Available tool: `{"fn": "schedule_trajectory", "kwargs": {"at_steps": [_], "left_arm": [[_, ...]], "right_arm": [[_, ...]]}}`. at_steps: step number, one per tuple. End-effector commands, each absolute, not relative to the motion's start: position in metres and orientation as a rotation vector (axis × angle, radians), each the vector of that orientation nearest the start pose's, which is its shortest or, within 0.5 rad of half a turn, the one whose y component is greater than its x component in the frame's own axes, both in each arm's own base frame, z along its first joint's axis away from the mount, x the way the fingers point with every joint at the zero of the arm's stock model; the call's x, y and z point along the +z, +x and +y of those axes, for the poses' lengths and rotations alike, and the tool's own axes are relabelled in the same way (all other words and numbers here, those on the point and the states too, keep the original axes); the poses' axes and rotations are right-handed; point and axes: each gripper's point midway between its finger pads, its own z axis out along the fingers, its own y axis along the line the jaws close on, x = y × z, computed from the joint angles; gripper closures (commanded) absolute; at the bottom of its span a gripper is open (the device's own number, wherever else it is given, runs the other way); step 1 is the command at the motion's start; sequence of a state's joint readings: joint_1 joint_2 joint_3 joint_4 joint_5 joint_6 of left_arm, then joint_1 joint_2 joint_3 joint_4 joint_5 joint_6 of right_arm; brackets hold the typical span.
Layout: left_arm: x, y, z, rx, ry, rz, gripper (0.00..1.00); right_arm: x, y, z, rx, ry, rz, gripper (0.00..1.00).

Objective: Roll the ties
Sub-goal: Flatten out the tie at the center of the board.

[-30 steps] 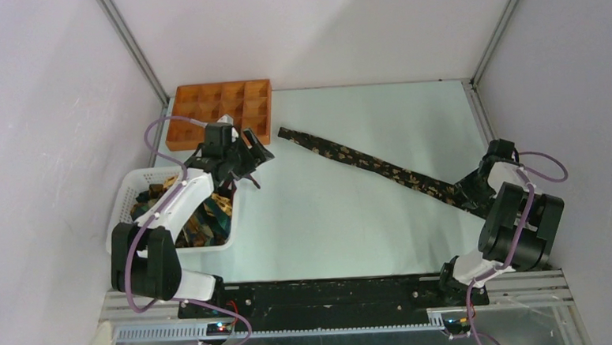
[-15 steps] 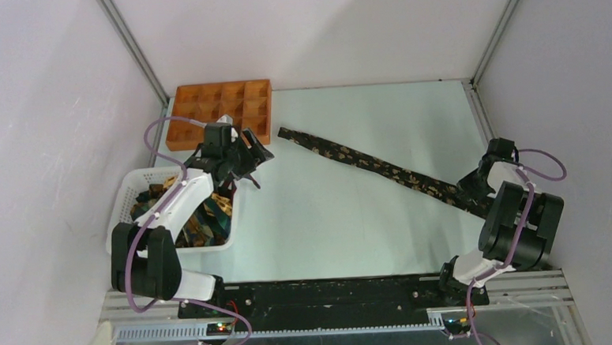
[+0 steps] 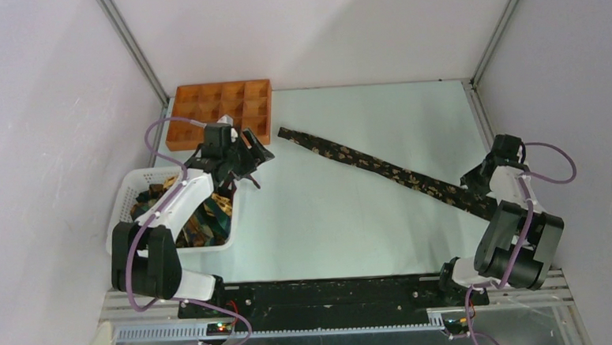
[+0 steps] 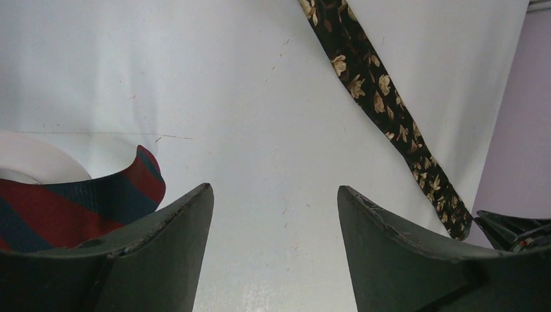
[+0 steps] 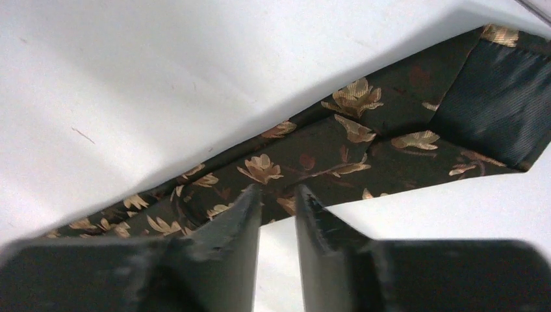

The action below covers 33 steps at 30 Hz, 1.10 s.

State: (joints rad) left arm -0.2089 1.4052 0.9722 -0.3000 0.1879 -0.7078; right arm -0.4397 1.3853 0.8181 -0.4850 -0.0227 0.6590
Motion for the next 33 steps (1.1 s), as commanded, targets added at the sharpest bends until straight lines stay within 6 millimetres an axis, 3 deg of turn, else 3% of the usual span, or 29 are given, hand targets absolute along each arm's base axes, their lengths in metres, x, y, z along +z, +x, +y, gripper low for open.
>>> {"fn": "schedule_trajectory", "kwargs": {"at_steps": [1,2,4,7,13,17,23,33], "left_arm": [[0.142,0.364,-0.137,-0.696,-0.499,2.317,0.24],[0.143,0.364,-0.137,-0.694,-0.5,2.316,0.24],[0.142,0.364,-0.136,-0.69,-0.499,2.317,0.24],[0.143,0.364,-0.137,-0.695,-0.499,2.313,0.24],[0.142,0.364,-0.136,-0.694,-0.503,2.316,0.24],[0.141,0.364,-0.135,-0.694,-0.505,2.317,0.24],[0.141,0.365,-0.135,-0.697,-0.508,2.316,0.24],[0.14,0.365,-0.135,-0.706,-0.514,2.317,0.25]], "right_arm": [[0.057,0.296,-0.106,0.095,1.365,2.248,0.64],[0.054,0.295,-0.105,0.092,1.369,2.259,0.57],[0.048,0.296,-0.104,0.08,1.375,2.29,0.53],[0.037,0.297,-0.106,0.038,1.384,2.324,0.53],[0.02,0.296,-0.106,0.004,1.39,2.366,0.59],[0.017,0.294,-0.107,-0.01,1.396,2.376,0.74],[0.036,0.302,-0.11,-0.003,1.362,2.312,0.95],[0.084,0.308,-0.114,0.02,1.298,2.176,1.0]]}}
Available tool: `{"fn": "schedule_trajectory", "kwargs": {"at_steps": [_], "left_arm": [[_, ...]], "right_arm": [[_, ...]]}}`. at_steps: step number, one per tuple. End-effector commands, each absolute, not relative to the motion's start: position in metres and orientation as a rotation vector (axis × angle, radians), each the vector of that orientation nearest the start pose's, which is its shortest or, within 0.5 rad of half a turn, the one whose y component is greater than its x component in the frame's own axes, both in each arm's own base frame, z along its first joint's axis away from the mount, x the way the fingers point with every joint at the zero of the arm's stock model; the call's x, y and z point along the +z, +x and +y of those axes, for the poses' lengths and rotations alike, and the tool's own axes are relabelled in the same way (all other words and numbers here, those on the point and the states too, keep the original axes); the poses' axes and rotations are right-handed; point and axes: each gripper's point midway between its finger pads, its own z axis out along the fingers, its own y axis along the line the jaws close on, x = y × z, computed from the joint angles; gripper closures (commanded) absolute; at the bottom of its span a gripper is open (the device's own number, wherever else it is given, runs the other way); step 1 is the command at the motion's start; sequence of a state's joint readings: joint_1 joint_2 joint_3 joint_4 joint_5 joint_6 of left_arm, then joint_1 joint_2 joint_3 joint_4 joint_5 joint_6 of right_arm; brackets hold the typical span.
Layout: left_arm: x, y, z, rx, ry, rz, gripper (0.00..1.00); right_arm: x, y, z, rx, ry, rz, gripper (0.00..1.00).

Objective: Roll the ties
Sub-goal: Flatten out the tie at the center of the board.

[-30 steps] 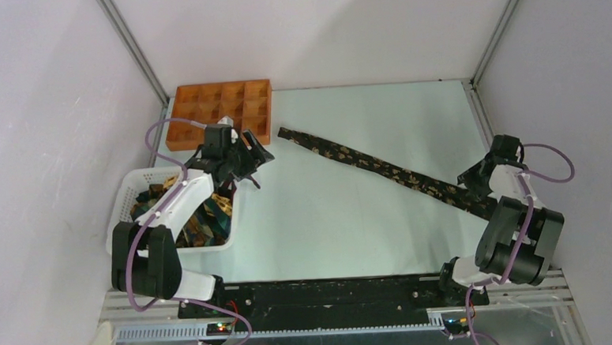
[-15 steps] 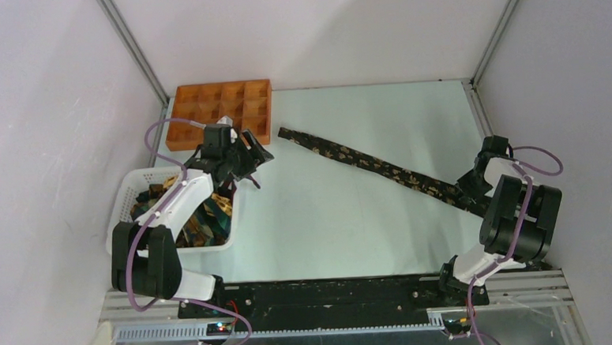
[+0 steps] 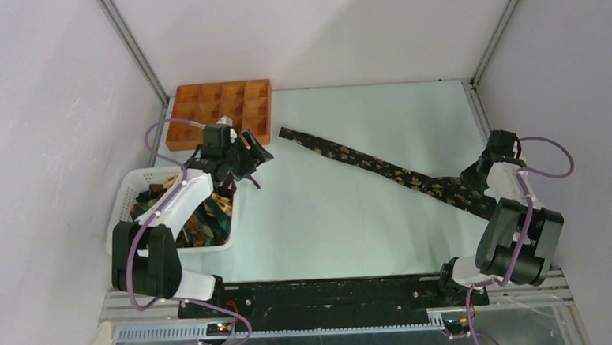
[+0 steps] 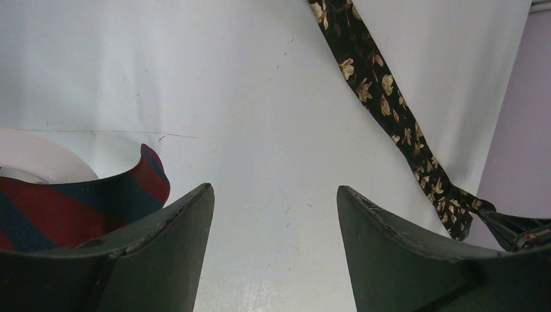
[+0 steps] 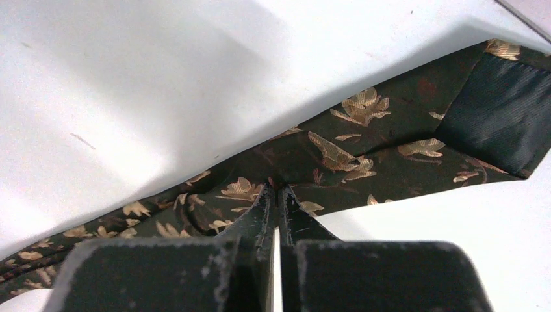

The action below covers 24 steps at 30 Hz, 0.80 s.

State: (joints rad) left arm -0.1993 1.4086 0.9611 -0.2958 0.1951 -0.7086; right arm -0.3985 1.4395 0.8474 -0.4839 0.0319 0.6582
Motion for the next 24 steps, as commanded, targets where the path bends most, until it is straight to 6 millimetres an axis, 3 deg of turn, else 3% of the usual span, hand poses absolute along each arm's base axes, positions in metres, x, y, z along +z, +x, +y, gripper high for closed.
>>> {"fn": "schedule_trajectory", "kwargs": {"at_steps": [1,6,21,22,23,24], "left_arm": [[0.14,0.365,-0.135,-0.707,-0.514,2.317,0.25],[0.141,0.365,-0.136,-0.716,-0.514,2.315,0.25],[0.146,0.364,-0.136,-0.724,-0.509,2.297,0.26],[0.146,0.364,-0.136,-0.725,-0.508,2.296,0.26],[0.147,0.364,-0.136,-0.727,-0.506,2.292,0.25],[0.148,0.364,-0.136,-0.728,-0.505,2.289,0.25]], "right_arm": [[0.085,0.307,-0.114,0.018,1.297,2.173,1.0],[0.09,0.302,-0.116,-0.004,1.302,2.163,1.0],[0.074,0.275,-0.131,-0.137,1.419,2.199,0.99],[0.073,0.274,-0.13,-0.129,1.422,2.206,0.93],[0.073,0.275,-0.129,-0.124,1.428,2.203,0.76],[0.073,0.274,-0.128,-0.123,1.431,2.203,0.65]]}}
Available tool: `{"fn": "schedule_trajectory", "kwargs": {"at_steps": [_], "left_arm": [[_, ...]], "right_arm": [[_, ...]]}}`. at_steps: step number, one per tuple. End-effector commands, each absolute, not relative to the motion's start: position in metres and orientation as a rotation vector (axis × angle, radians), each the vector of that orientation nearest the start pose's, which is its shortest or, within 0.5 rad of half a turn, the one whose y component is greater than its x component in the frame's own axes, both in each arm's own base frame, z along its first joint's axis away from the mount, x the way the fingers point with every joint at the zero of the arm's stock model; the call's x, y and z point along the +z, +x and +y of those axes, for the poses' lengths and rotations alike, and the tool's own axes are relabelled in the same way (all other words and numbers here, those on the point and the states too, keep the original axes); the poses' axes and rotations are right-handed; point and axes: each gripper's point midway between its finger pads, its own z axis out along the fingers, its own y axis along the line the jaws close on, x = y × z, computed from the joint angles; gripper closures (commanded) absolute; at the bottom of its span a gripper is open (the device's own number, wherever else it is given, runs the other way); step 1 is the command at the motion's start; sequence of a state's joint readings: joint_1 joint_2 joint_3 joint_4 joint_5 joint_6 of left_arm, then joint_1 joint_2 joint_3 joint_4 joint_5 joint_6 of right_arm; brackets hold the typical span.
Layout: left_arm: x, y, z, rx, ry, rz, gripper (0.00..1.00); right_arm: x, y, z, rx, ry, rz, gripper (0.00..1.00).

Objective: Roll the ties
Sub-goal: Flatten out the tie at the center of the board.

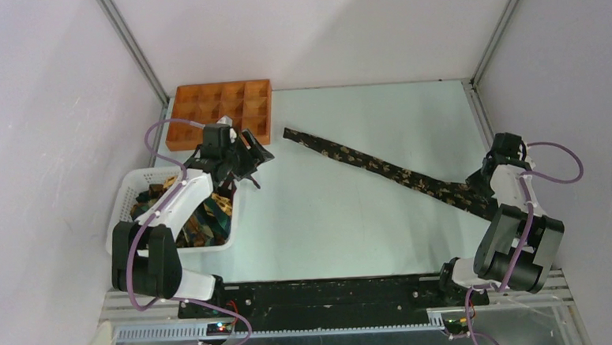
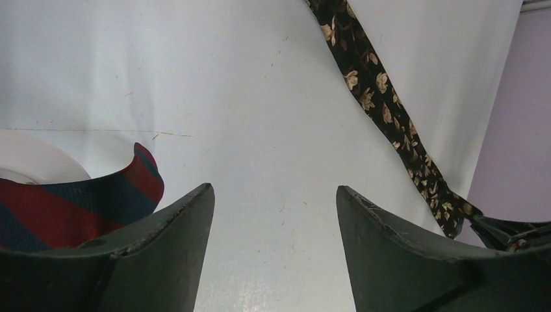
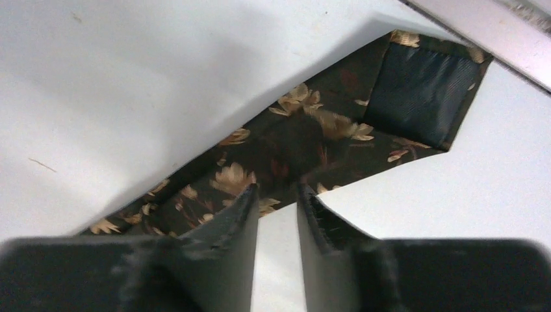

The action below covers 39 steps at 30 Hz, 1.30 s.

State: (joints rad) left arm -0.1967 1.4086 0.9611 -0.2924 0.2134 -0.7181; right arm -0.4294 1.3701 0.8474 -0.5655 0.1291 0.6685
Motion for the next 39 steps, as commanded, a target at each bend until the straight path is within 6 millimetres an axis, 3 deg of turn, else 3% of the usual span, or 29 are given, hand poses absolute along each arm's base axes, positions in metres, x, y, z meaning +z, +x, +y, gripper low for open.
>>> {"fn": "schedule_trajectory", "kwargs": {"at_steps": [1,2,4,8,10,13,18,22,24,27,31,39], "left_arm": [[0.15,0.364,-0.136,-0.73,-0.502,2.281,0.24],[0.151,0.364,-0.136,-0.73,-0.499,2.274,0.23],[0.154,0.364,-0.134,-0.718,-0.495,2.26,0.22],[0.164,0.364,-0.125,-0.665,-0.493,2.221,0.18],[0.173,0.365,-0.123,-0.659,-0.485,2.189,0.16],[0.182,0.367,-0.124,-0.67,-0.473,2.161,0.12],[0.183,0.377,-0.134,-0.699,-0.465,2.175,0.11],[0.174,0.385,-0.15,-0.663,-0.446,2.207,0.11],[0.17,0.39,-0.162,-0.648,-0.429,2.221,0.11],[0.158,0.396,-0.177,-0.645,-0.421,2.251,0.12],[0.147,0.405,-0.182,-0.638,-0.443,2.266,0.13],[0.141,0.413,-0.184,-0.626,-0.448,2.278,0.14]], "right_arm": [[0.076,0.274,-0.128,-0.122,1.429,2.194,0.5],[0.081,0.275,-0.129,-0.122,1.42,2.177,0.4],[0.091,0.277,-0.13,-0.121,1.396,2.144,0.31],[0.114,0.293,-0.119,-0.048,1.303,2.089,0.3],[0.121,0.31,-0.101,0.016,1.195,2.1,0.33],[0.129,0.338,-0.056,0.116,0.987,2.182,0.34],[0.113,0.365,0.005,0.285,0.806,2.346,0.37],[0.098,0.374,0.028,0.302,0.732,2.407,0.39],[0.089,0.37,0.03,0.232,0.732,2.451,0.41],[0.08,0.362,0.01,0.055,0.785,2.46,0.42],[0.078,0.349,-0.008,-0.065,0.827,2.456,0.41],[0.059,0.334,-0.019,0.012,0.911,2.471,0.44]]}}
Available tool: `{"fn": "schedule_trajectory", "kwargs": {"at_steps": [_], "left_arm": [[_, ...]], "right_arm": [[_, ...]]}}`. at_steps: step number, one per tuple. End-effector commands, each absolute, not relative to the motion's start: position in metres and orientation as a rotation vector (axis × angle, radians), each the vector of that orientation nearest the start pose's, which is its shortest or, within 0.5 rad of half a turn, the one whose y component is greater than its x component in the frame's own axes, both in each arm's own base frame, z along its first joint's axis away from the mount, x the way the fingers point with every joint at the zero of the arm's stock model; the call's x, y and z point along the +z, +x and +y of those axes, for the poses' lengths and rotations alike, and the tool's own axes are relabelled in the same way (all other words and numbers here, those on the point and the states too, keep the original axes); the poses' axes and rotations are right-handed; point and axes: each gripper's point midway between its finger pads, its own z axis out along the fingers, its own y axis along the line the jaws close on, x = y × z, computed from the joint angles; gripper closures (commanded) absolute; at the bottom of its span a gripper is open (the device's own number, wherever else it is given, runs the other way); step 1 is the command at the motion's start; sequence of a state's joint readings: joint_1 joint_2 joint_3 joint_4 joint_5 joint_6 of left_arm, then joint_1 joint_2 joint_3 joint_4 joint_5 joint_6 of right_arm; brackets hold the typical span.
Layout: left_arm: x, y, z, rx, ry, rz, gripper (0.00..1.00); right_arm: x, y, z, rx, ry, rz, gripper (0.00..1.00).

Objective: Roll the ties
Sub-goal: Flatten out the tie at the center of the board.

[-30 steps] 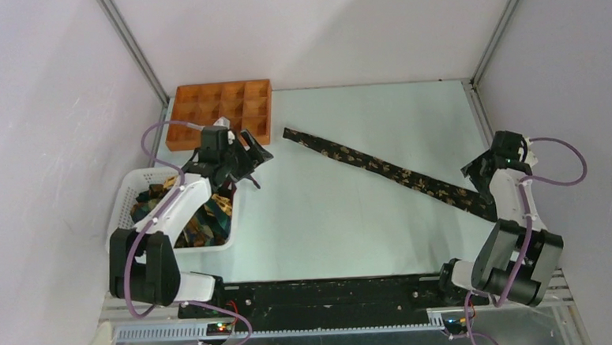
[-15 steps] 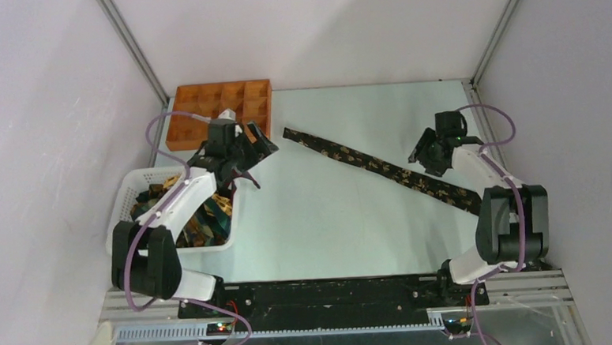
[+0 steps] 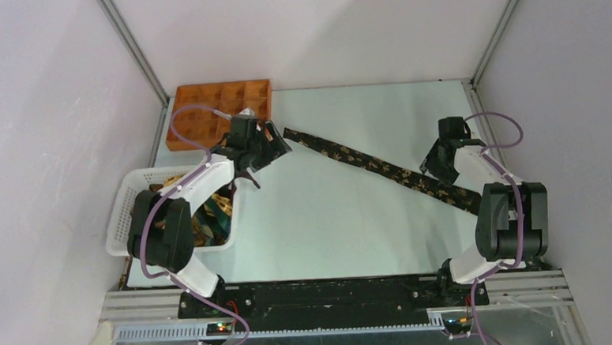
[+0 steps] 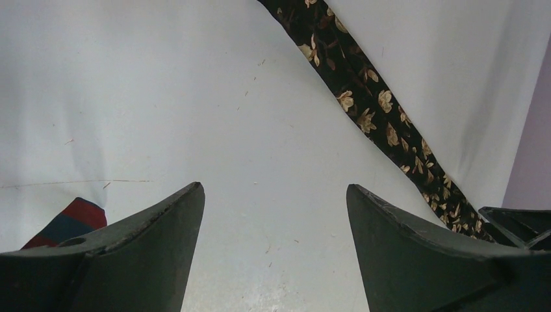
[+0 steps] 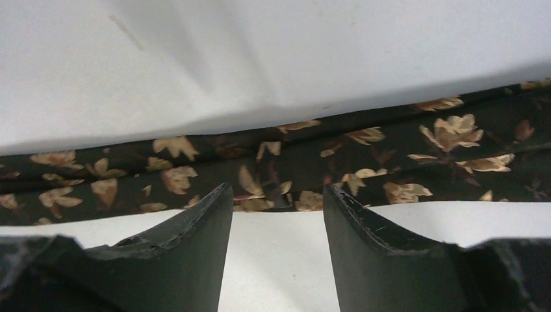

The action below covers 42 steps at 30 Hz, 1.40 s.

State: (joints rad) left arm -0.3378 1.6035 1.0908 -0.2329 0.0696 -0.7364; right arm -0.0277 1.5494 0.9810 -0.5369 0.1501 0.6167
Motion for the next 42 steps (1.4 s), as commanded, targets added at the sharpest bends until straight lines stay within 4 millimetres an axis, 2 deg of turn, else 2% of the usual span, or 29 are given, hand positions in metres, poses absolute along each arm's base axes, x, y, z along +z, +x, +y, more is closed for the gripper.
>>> {"fn": "schedule_trajectory", "kwargs": {"at_steps": [1,10,18,22,24,25,31,34,37,42], "left_arm": [[0.141,0.414,-0.184,-0.628,-0.445,2.278,0.14],[0.137,0.414,-0.186,-0.629,-0.441,2.293,0.15],[0.136,0.413,-0.186,-0.627,-0.44,2.298,0.15],[0.137,0.416,-0.187,-0.631,-0.441,2.297,0.15],[0.136,0.418,-0.187,-0.631,-0.443,2.298,0.15],[0.137,0.418,-0.188,-0.633,-0.442,2.297,0.15],[0.131,0.422,-0.187,-0.619,-0.452,2.299,0.15],[0.126,0.421,-0.186,-0.614,-0.457,2.306,0.15],[0.124,0.424,-0.188,-0.629,-0.468,2.293,0.15],[0.124,0.432,-0.202,-0.692,-0.461,2.287,0.14]], "right_arm": [[0.055,0.333,-0.016,0.037,0.912,2.484,0.45],[0.035,0.335,-0.007,0.202,0.952,2.519,0.52],[0.021,0.332,-0.005,0.213,0.959,2.552,0.61],[0.018,0.331,-0.004,0.216,0.957,2.562,0.77],[0.019,0.33,-0.005,0.208,0.959,2.558,0.96],[0.02,0.328,-0.008,0.188,0.962,2.556,0.99],[0.025,0.305,-0.023,0.127,1.011,2.547,1.0],[0.022,0.283,-0.033,0.079,1.084,2.542,1.0],[0.028,0.266,-0.045,0.062,1.175,2.479,1.0],[0.043,0.259,-0.049,0.08,1.198,2.419,1.0]]}}
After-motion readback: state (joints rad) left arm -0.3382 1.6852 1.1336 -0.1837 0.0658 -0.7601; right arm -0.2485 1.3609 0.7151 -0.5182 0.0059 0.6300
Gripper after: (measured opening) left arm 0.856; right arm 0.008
